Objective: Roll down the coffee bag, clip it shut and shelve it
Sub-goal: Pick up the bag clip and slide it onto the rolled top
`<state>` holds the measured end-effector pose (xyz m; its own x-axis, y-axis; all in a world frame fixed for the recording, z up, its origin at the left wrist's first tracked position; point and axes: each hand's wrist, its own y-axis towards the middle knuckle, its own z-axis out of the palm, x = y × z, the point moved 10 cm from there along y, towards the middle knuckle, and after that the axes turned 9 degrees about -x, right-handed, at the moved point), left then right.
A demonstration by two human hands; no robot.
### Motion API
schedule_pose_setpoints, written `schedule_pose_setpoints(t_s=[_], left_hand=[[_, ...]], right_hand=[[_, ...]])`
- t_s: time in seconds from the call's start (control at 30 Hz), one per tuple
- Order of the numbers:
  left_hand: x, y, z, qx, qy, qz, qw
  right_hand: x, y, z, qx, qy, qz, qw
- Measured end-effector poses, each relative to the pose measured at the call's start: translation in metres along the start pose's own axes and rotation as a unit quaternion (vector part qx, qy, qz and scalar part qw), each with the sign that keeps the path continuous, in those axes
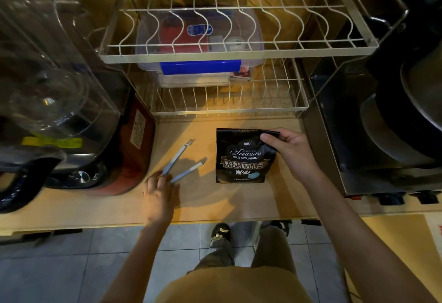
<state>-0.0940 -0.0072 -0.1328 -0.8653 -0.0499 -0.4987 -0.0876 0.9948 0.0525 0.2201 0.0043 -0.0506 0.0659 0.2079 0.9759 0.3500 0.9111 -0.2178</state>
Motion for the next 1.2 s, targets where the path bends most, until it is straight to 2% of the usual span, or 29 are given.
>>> schedule_pose_setpoints(t_s=[0.13, 0.27, 0.37, 0.47, 0.57, 0.63, 0.73, 0.93, 1.2], left_hand=[[0.011, 0.008, -0.009, -0.031, -0.127, -0.085, 0.988], [-0.014, 0.019, -0.025, -0.004, -0.348, -0.157, 0.924], [-0.052, 0.028, -0.045, 0.023, -0.400, -0.134, 0.906], [-0.095, 0.039, -0.059, 0.080, -0.417, -0.053, 0.904], [-0.131, 0.046, -0.062, 0.133, -0.369, 0.051, 0.919], [-0.144, 0.050, -0.058, 0.149, -0.338, 0.092, 0.925], [-0.155, 0.056, -0.048, 0.168, -0.319, 0.095, 0.928], [-0.171, 0.052, -0.034, 0.213, -0.414, 0.052, 0.883], [-0.172, 0.054, -0.030, 0.218, -0.356, 0.082, 0.905]], right_hand=[[-0.001, 0.000, -0.001, -0.001, -0.002, 0.002, 1.000], [-0.001, -0.001, 0.000, -0.004, 0.002, 0.002, 1.000], [-0.001, -0.001, 0.000, -0.008, 0.004, 0.002, 1.000], [-0.001, -0.002, 0.000, -0.010, 0.001, 0.004, 1.000], [-0.003, -0.002, -0.001, -0.012, 0.001, 0.012, 1.000], [-0.003, -0.003, 0.001, -0.007, 0.000, 0.016, 1.000], [-0.003, -0.004, 0.001, -0.005, -0.004, 0.018, 1.000], [-0.005, -0.002, 0.000, 0.007, -0.021, 0.050, 0.999], [0.016, 0.002, 0.010, 0.129, -0.181, 0.070, 0.972]])
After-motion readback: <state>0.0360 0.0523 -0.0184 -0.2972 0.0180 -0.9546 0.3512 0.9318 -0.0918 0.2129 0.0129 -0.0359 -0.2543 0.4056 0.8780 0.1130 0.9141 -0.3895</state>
